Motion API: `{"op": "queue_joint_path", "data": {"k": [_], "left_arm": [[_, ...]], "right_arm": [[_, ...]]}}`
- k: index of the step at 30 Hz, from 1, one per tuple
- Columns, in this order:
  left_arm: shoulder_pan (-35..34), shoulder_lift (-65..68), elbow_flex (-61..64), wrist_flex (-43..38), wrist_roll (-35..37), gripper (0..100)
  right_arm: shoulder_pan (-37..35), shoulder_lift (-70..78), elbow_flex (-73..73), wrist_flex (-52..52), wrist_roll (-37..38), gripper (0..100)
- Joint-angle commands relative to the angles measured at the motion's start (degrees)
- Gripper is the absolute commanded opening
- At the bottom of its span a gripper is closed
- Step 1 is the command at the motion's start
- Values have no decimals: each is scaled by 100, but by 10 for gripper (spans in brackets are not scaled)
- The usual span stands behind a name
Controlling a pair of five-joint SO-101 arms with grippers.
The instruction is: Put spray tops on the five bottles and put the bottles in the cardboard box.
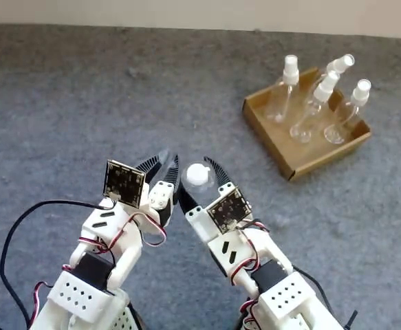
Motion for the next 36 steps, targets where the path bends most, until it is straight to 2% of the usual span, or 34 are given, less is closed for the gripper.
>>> {"op": "queue_joint_path", "data": {"k": [1,14,20,26,32,34,36], "left_arm": [[215,-110,-110,-114,-62,20],[207,-110,-101,-97,-62,20],[-251,-110,-110,-97,-44,20],[-892,-110,-92,-105,-35,21],[-1015,-101,-48,-97,-35,21],[-1015,-101,66,-114,-35,21],[-980,-101,268,-123,-35,21]], "right_arm": [[-4,-101,382,-154,62,166],[-4,-101,549,-154,62,166],[119,-101,558,-154,62,166],[637,-101,549,-154,62,166],[1525,-57,356,-145,-70,166],[1938,-48,22,242,-440,166],[2308,-48,-620,1130,-809,170]]}}
